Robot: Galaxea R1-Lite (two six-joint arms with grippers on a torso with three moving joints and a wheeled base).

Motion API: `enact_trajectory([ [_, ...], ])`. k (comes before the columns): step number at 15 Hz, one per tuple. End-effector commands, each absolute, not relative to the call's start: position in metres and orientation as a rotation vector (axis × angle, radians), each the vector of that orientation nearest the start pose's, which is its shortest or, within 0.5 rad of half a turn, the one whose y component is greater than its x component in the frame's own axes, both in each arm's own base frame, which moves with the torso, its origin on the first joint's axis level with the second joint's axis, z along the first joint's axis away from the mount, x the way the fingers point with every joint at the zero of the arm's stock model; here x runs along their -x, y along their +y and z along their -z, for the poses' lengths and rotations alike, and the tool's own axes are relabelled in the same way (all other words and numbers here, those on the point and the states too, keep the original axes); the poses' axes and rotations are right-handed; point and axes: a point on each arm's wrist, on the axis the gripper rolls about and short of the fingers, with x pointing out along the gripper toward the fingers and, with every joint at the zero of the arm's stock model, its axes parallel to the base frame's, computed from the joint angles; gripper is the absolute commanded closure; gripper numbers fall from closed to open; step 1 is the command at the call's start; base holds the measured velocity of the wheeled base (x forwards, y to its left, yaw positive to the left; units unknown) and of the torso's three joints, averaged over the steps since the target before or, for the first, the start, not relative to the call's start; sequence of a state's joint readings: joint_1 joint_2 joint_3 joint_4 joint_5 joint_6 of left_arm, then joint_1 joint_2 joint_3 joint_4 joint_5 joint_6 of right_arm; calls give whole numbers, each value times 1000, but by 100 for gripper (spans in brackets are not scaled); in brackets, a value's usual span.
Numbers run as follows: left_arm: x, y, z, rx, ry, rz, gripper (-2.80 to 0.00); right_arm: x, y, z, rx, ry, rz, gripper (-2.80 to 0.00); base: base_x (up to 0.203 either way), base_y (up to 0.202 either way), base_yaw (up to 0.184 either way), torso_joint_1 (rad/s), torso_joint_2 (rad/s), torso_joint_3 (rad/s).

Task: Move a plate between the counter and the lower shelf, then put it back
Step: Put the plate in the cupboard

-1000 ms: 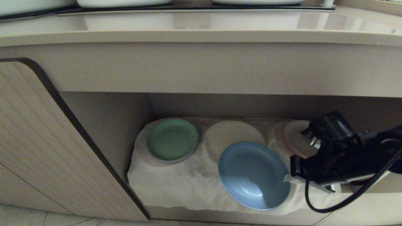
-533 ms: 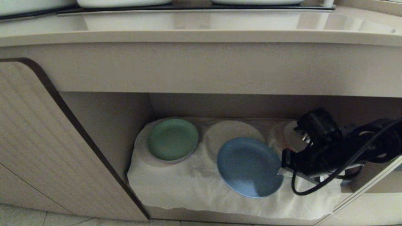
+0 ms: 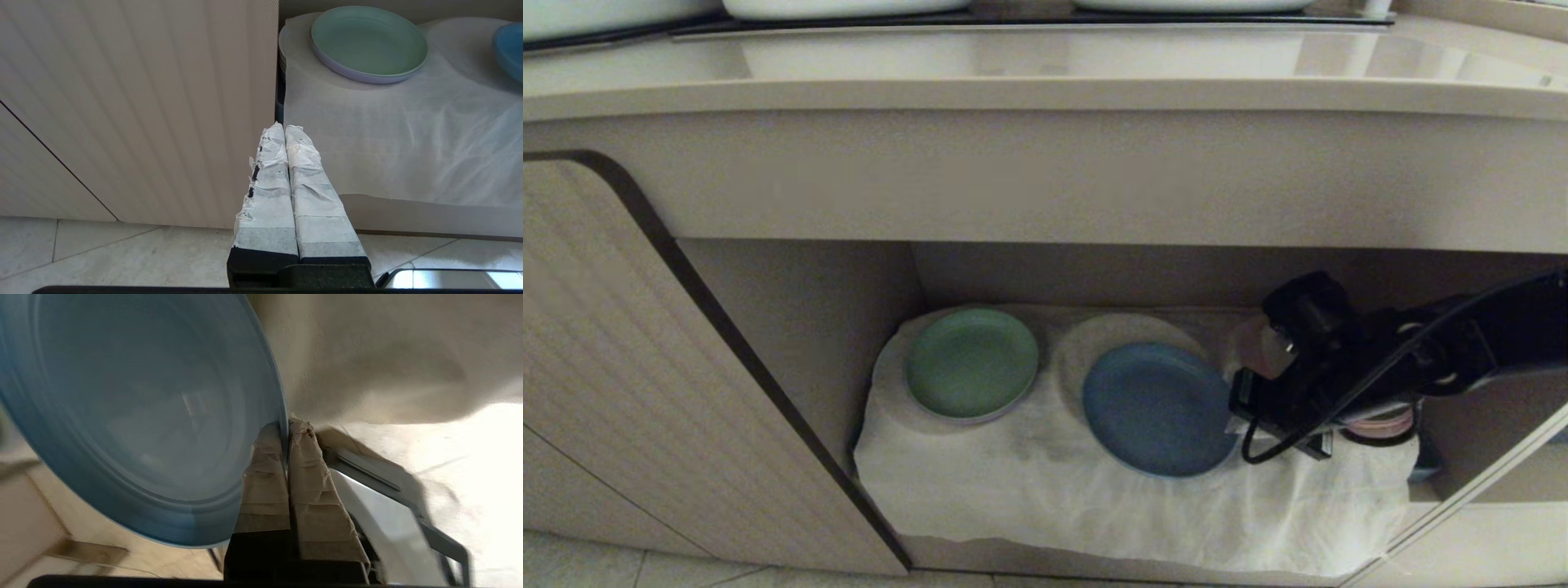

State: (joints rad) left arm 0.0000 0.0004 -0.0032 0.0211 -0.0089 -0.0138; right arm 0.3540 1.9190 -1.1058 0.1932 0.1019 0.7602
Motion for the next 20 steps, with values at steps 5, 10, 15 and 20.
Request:
enact_trajectory([
  [5,23,0,-74,15,18,9,0,-333,124,-115,-602,1091,15,0,0,0,0,0,0,0],
  [10,23,0,-74,14,18,9,0,-342,127,-116,-630,1078,24,0,0,0,0,0,0,0],
  [15,23,0,-74,14,18,9,0,-346,129,-115,-638,1075,23,0,0,0,0,0,0,0],
  [20,23,0,-74,14,18,9,0,-351,130,-111,-638,1080,29,0,0,0,0,0,0,0],
])
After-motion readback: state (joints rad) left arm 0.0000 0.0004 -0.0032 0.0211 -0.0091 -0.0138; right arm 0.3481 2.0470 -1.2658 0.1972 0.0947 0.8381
